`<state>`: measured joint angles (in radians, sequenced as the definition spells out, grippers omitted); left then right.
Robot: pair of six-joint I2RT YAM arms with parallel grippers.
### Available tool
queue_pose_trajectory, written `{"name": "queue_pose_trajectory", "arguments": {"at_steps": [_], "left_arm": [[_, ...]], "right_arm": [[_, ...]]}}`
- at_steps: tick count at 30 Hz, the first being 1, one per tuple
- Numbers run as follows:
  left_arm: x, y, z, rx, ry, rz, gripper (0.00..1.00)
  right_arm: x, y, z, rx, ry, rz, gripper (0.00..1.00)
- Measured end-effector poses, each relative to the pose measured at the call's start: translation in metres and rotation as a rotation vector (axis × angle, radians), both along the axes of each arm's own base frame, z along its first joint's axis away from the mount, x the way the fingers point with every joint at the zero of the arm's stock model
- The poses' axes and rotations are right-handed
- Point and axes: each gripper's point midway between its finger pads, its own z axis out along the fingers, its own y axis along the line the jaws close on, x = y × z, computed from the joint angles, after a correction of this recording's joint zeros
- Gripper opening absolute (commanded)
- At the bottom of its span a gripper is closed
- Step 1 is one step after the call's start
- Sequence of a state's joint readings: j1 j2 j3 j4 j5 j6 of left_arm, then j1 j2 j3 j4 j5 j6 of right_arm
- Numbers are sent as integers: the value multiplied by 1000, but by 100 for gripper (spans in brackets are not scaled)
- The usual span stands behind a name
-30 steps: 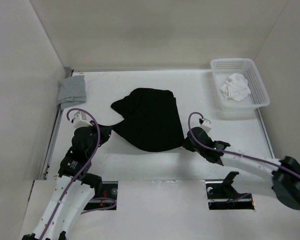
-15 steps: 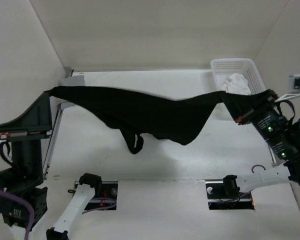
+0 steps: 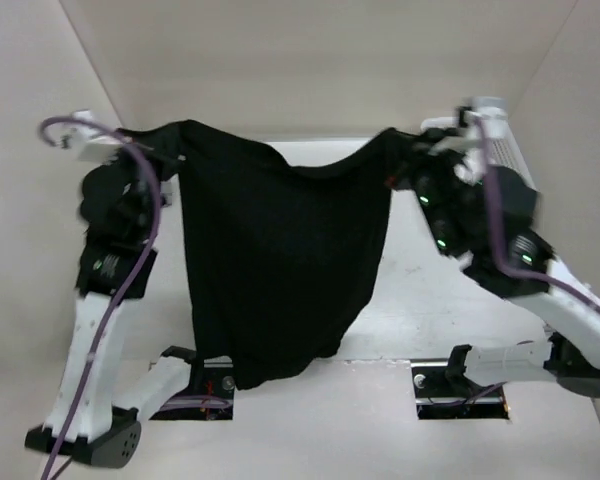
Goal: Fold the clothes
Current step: Fold the tank top
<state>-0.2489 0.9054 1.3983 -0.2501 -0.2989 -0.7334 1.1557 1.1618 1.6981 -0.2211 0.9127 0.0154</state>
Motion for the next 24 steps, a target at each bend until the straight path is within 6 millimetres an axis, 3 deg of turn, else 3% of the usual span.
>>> {"name": "queue_pose_trajectory", "arguments": {"at_steps": [2, 4, 7, 8, 10, 12, 13, 14, 16, 19, 21, 24], "left_arm": [[38, -6, -49, 21, 124, 5, 0], [77, -6, -99, 28, 258, 15, 0], [142, 9, -145, -9, 401, 40, 0], [167, 14, -151, -28, 428, 38, 0], [216, 18, -143, -56, 430, 24, 0], [253, 20, -118, -72, 382, 7, 0], [263, 19, -100, -73, 348, -7, 0], [267, 17, -81, -73, 307, -17, 0], [260, 14, -32, -69, 206, -40, 0], [225, 11, 38, -51, 44, -61, 0], [193, 14, 73, -41, -41, -59, 0], [148, 21, 99, -30, -127, -43, 0]], "right_arm": [[34, 27, -28, -36, 44, 46, 0], [80, 48, -70, -83, 126, 74, 0], [158, 62, -130, -145, 298, 89, 0], [182, 65, -137, -149, 338, 90, 0], [236, 67, -131, -122, 352, 82, 0], [274, 59, -107, -76, 304, 71, 0], [282, 53, -92, -49, 268, 69, 0], [285, 44, -81, -26, 242, 69, 0], [274, 24, -56, 0, 209, 65, 0], [234, -4, 1, 50, 110, 77, 0], [199, -16, 44, 80, 20, 101, 0], [155, -31, 85, 108, -74, 129, 0]]}}
